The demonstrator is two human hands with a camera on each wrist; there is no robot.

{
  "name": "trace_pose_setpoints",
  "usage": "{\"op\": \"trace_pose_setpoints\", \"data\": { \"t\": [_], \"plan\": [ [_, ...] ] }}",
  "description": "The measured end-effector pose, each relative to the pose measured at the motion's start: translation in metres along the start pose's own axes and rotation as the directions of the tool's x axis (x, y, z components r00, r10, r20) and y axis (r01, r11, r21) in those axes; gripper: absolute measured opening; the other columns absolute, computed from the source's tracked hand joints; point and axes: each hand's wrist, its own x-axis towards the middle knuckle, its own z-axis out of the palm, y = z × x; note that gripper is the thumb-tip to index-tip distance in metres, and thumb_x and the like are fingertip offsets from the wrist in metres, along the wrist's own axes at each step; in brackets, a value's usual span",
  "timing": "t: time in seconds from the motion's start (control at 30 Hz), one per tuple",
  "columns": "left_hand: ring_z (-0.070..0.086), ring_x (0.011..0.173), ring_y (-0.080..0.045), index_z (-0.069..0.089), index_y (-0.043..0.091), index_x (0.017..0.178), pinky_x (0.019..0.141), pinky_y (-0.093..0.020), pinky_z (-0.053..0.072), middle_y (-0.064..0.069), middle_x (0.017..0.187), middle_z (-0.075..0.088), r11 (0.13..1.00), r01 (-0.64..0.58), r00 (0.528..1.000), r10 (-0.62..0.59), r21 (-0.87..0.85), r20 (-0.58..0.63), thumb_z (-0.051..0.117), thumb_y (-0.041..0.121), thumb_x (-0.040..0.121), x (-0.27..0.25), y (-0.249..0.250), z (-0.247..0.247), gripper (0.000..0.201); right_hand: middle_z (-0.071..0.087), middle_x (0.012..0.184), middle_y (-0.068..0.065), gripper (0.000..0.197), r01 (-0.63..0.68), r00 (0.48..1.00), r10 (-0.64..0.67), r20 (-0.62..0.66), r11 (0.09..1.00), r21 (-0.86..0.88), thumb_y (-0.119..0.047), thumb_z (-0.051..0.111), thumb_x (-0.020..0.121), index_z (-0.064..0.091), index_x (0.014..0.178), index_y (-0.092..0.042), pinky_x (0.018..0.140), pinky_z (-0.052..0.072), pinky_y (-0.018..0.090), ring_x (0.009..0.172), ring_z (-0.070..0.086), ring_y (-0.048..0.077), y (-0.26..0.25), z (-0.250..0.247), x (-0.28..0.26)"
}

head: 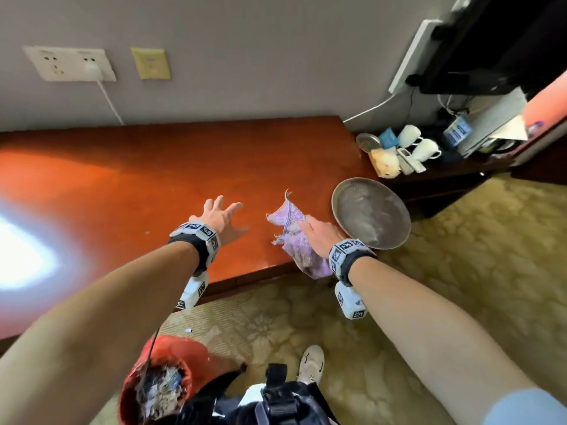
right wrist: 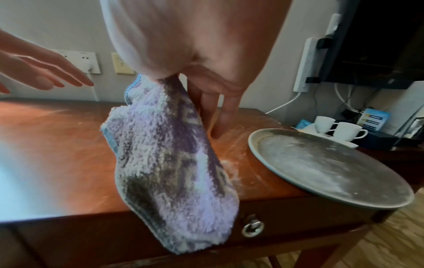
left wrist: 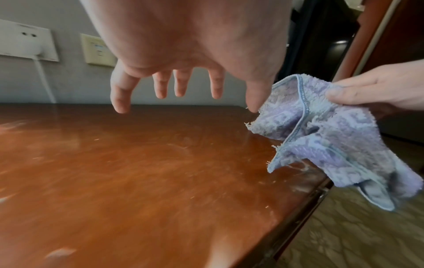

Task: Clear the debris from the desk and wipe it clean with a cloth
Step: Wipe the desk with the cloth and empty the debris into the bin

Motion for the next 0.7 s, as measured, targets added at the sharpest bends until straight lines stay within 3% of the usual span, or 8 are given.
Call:
{"op": "trace_pose_setpoints", "data": {
  "t": [0.07, 0.1, 0.13, 0.2, 0.3, 0.4, 0.53, 0.7],
  "plan": [
    [0.002, 0.148, -0.026, 0.016, 0.05, 0.147, 0.107, -0.063, 0.028, 0.0, 0.162, 0.002, 0.999, -0.031, 1.0, 0.031, 0.013, 0.002, 0.049, 0.066, 0.088, 0.01, 0.035, -0.002, 0.07, 0.058, 0.09, 0.008, 0.049, -0.01, 1.0, 0.01, -0.013, 0.999, 0.047, -0.043, 0.022, 0.105, 0.042, 0.139, -0.013, 0.09, 0.042, 0.043, 0.1, 0.058, 0.035, 0.028, -0.02, 0.005],
    [0.002, 0.148, -0.027, 0.016, 0.049, 0.148, 0.107, -0.063, 0.027, 0.0, 0.162, 0.001, 0.999, -0.047, 0.999, 0.047, 0.019, 0.003, 0.049, 0.066, 0.088, 0.015, 0.053, -0.002, 0.07, 0.062, 0.113, 0.016, 0.05, -0.018, 0.999, 0.019, -0.025, 0.998, 0.06, -0.043, 0.021, 0.106, 0.04, 0.143, -0.015, 0.099, 0.04, 0.045, 0.115, 0.055, 0.038, 0.042, -0.031, 0.008],
    [0.002, 0.148, -0.027, 0.016, 0.049, 0.148, 0.107, -0.063, 0.027, 0.0, 0.162, 0.001, 0.998, -0.06, 0.998, 0.059, 0.024, 0.004, 0.049, 0.066, 0.088, 0.021, 0.071, -0.002, 0.07, 0.057, 0.132, 0.018, 0.051, -0.026, 0.999, 0.028, -0.036, 0.998, 0.065, -0.043, 0.021, 0.106, 0.036, 0.147, -0.018, 0.105, 0.037, 0.047, 0.124, 0.051, 0.039, 0.057, -0.043, 0.01],
    [0.001, 0.148, -0.027, 0.018, 0.048, 0.148, 0.107, -0.064, 0.026, -0.001, 0.162, 0.001, 0.997, -0.072, 0.997, 0.072, 0.022, 0.003, 0.049, 0.064, 0.089, 0.031, 0.107, 0.0, 0.069, 0.049, 0.144, 0.017, 0.052, -0.031, 0.998, 0.034, -0.059, 0.998, 0.058, -0.044, 0.02, 0.106, 0.032, 0.151, -0.021, 0.109, 0.034, 0.047, 0.13, 0.047, 0.038, 0.088, -0.064, 0.016],
    [0.0, 0.149, -0.027, 0.019, 0.048, 0.147, 0.108, -0.064, 0.025, -0.001, 0.162, 0.001, 0.998, -0.062, 0.998, 0.062, 0.002, -0.001, 0.05, 0.062, 0.089, 0.049, 0.154, -0.001, 0.067, 0.055, 0.139, 0.015, 0.051, -0.02, 0.996, 0.026, -0.087, 0.997, 0.068, -0.046, 0.019, 0.105, 0.04, 0.145, -0.023, 0.108, 0.036, 0.049, 0.123, 0.052, 0.037, 0.13, -0.094, 0.028],
    [0.0, 0.148, -0.028, 0.019, 0.047, 0.147, 0.108, -0.064, 0.024, -0.001, 0.162, 0.0, 0.999, -0.048, 0.999, 0.048, 0.006, 0.004, 0.05, 0.061, 0.09, 0.064, 0.191, -0.009, 0.066, 0.062, 0.124, 0.014, 0.045, 0.016, 0.993, -0.004, -0.116, 0.994, 0.104, -0.041, 0.022, 0.106, 0.053, 0.128, -0.018, 0.099, 0.038, 0.042, 0.111, 0.057, 0.033, 0.164, -0.114, 0.038],
    [0.003, 0.147, -0.027, 0.021, 0.047, 0.147, 0.106, -0.065, 0.025, -0.002, 0.161, 0.005, 0.999, -0.023, 1.0, 0.023, 0.027, -0.021, 0.051, 0.06, 0.09, 0.08, 0.237, -0.018, 0.066, 0.062, 0.123, 0.014, 0.047, -0.004, 0.996, 0.014, -0.091, 0.994, 0.106, -0.047, 0.019, 0.104, 0.053, 0.123, -0.02, 0.097, 0.042, 0.044, 0.11, 0.058, 0.034, 0.206, -0.13, 0.053],
    [0.003, 0.147, -0.027, 0.023, 0.046, 0.147, 0.107, -0.066, 0.024, -0.002, 0.16, 0.007, 1.0, -0.006, 1.0, 0.007, 0.025, -0.007, 0.05, 0.062, 0.089, 0.093, 0.271, -0.019, 0.066, 0.064, 0.118, 0.012, 0.047, 0.04, 0.998, -0.035, -0.046, 0.994, 0.101, -0.047, 0.023, 0.104, 0.056, 0.122, -0.019, 0.085, 0.041, 0.036, 0.099, 0.058, 0.028, 0.227, -0.137, 0.069]
  ]
}}
